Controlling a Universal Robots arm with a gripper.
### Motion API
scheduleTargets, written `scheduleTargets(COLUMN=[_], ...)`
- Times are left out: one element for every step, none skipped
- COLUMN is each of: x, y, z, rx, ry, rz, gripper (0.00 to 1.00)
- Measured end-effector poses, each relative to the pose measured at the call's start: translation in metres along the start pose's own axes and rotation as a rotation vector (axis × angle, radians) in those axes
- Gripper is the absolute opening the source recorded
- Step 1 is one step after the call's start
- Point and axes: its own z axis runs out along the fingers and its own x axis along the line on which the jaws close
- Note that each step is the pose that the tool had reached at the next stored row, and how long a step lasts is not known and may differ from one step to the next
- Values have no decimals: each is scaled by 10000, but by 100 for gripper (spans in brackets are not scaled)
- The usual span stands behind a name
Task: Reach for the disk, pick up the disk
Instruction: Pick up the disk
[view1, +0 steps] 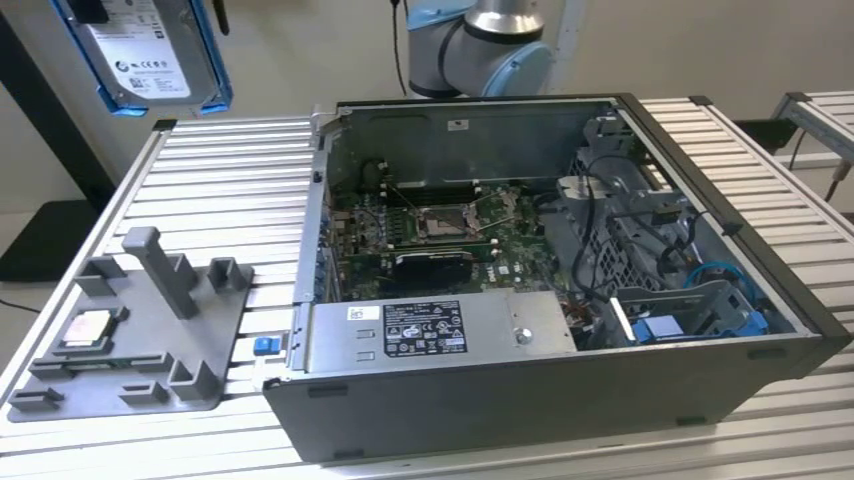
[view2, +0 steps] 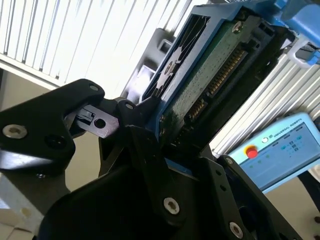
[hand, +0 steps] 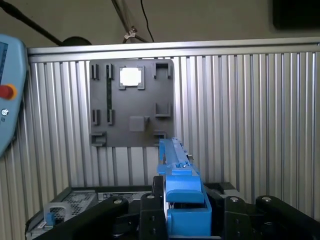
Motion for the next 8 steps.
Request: scheduleTargets(x=[-1, -3, -5, -6, -7, -9, -11, -12], y=[-24, -49, -73, -99, -121, -147, -174, -201], z=[0, 0, 0, 0, 0, 0, 0, 0], rx=[0, 0, 0, 0, 1, 1, 0, 0], ry=[0, 0, 0, 0, -1, -1, -1, 0], rz=[0, 0, 0, 0, 0, -1, 0, 0], gripper=[0, 0, 0, 0, 0, 0, 0, 0])
